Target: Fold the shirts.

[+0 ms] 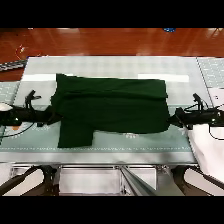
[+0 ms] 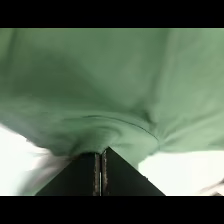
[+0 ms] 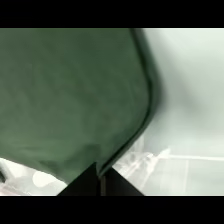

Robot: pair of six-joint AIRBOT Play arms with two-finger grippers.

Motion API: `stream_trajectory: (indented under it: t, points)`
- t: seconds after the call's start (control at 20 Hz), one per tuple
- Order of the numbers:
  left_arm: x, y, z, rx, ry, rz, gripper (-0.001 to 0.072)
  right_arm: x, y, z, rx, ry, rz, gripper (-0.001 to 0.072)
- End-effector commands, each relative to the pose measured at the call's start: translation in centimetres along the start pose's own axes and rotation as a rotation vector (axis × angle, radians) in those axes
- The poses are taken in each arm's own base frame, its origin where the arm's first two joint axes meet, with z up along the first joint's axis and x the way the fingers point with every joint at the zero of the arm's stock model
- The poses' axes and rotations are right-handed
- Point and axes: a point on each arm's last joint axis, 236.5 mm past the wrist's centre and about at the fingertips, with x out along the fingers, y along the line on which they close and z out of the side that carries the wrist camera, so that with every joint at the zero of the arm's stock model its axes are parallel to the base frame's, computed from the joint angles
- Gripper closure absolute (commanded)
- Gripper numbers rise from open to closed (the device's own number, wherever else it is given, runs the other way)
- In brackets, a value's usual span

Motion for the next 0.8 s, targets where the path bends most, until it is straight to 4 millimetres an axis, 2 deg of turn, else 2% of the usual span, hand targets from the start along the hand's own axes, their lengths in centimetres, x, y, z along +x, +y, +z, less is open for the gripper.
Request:
stream_trajectory:
  t: [0.0, 0.15, 0.25, 0.35, 0.45, 0.6, 0.75]
  points:
    - [-3.1, -3.3, 3.3, 0.096, -0.061, -0.03, 0.069, -2.6, 2.3, 1.8, -0.085, -0.072, 0.006, 0.0694]
    - [-6.2, -5.9, 8.6, 0.16, -0.201, -0.022, 0.069, -4.9, 4.1, 5.4, -0.123, -0.156, 0.004, 0.0694]
    - [-6.8, -7.2, 11.7, 0.18, -0.237, -0.024, 0.069, -5.5, 5.6, 7.9, -0.131, -0.19, 0.038, 0.0694]
    - [-5.7, -7.8, 14.6, 0.175, -0.224, -0.029, 0.069, -5.1, 7.2, 10.9, -0.142, -0.224, 0.07, 0.0694]
    - [-3.7, -7.7, 17.3, 0.138, -0.193, -0.036, 0.069, -3.9, 8.3, 13.8, -0.155, -0.25, 0.079, 0.0694]
    - [-0.4, -7.1, 20.4, 0.081, -0.142, -0.043, 0.069, -2.6, 8.6, 17.7, -0.133, -0.287, 0.073, 0.0694]
    - [1.8, -6.2, 23.0, 0.053, -0.126, -0.046, 0.069, -1.1, 8.9, 20.2, -0.111, -0.29, 0.099, 0.0693]
